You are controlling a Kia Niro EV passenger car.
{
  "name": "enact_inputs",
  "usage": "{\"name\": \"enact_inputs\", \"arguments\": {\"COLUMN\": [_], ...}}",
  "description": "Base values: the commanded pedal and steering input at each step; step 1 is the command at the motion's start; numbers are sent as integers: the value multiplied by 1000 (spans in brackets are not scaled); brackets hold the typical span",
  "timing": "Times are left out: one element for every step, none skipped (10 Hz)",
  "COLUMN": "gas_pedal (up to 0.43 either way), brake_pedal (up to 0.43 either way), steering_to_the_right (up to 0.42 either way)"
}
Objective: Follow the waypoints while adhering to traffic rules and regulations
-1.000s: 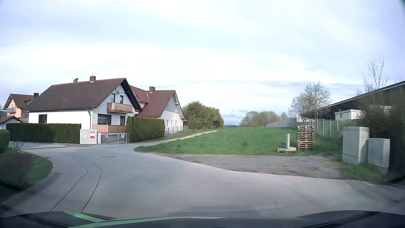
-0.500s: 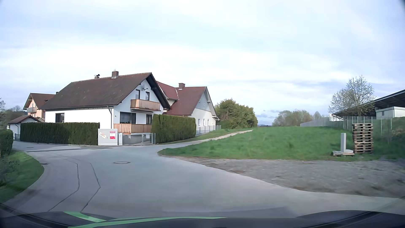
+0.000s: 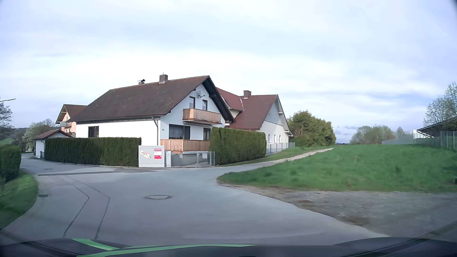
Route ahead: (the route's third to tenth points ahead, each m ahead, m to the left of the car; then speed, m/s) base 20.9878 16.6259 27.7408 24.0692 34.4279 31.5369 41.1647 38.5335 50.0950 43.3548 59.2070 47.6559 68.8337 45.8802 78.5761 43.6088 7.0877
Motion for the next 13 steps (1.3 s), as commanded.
{"name": "enact_inputs", "arguments": {"gas_pedal": [39,39,39,47,47,47,47,47,47,47,47,47,47], "brake_pedal": [0,0,0,0,0,0,0,0,0,0,0,0,0], "steering_to_the_right": [-198,-199,-201,-202,-203,-205,-210,-214,-214,-215,-216,-216,-220]}}
